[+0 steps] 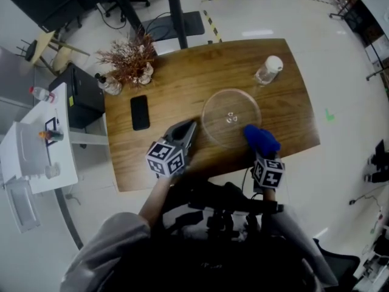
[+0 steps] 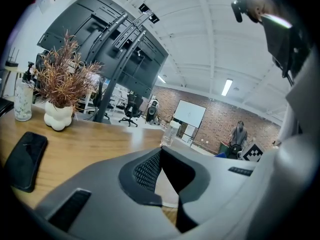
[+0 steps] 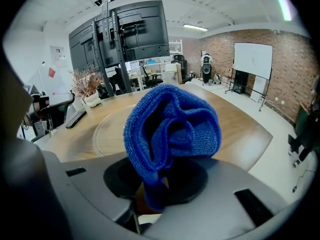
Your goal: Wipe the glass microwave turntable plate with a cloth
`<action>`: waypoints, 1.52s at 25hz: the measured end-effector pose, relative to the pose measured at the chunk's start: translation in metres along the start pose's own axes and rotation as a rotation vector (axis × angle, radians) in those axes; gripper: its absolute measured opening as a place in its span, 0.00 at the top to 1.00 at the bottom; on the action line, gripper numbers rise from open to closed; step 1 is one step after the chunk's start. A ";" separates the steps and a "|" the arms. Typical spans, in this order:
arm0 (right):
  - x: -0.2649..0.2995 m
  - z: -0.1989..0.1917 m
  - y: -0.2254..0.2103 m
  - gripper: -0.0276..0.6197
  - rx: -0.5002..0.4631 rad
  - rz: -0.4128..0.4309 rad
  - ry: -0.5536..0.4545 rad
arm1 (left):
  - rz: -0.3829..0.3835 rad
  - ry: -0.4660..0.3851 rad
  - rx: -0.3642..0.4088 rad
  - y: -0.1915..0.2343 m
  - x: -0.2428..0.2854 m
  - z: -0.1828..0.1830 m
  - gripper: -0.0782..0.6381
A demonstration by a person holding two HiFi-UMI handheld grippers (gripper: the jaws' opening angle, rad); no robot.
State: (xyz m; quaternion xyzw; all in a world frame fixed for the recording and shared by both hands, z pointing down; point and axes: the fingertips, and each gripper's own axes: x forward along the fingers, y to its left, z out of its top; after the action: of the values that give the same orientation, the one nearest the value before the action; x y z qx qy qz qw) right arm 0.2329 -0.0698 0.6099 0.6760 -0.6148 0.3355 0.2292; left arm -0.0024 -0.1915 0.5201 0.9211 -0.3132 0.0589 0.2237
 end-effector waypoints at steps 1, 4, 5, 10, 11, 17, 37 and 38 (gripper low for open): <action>-0.001 -0.001 -0.001 0.81 0.003 -0.002 -0.001 | -0.001 0.000 0.001 -0.001 0.000 0.000 0.89; -0.007 0.001 -0.001 0.81 0.016 -0.008 -0.020 | -0.008 0.002 0.005 -0.006 0.001 0.000 0.89; -0.011 0.004 0.001 0.81 0.025 -0.005 -0.037 | -0.012 0.002 0.007 -0.008 0.002 0.000 0.89; -0.028 0.018 0.011 0.81 0.017 0.037 -0.119 | -0.029 0.009 0.019 -0.021 0.006 -0.004 0.89; -0.031 0.020 0.012 0.81 0.011 0.041 -0.128 | -0.034 0.010 0.021 -0.024 0.007 -0.005 0.89; -0.056 0.018 0.005 0.81 -0.007 0.054 -0.180 | -0.061 0.014 0.037 -0.053 0.007 -0.011 0.89; -0.140 -0.052 -0.016 0.81 -0.024 0.155 -0.236 | -0.003 0.050 0.058 -0.173 -0.079 -0.095 0.89; -0.140 -0.056 -0.012 0.81 -0.024 0.167 -0.233 | 0.013 0.059 0.059 -0.173 -0.087 -0.100 0.89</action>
State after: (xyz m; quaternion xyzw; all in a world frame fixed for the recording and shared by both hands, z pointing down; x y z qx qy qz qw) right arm 0.2322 0.0672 0.5457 0.6541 -0.6953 0.2651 0.1356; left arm 0.0357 0.0237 0.5231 0.9231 -0.3105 0.0967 0.2054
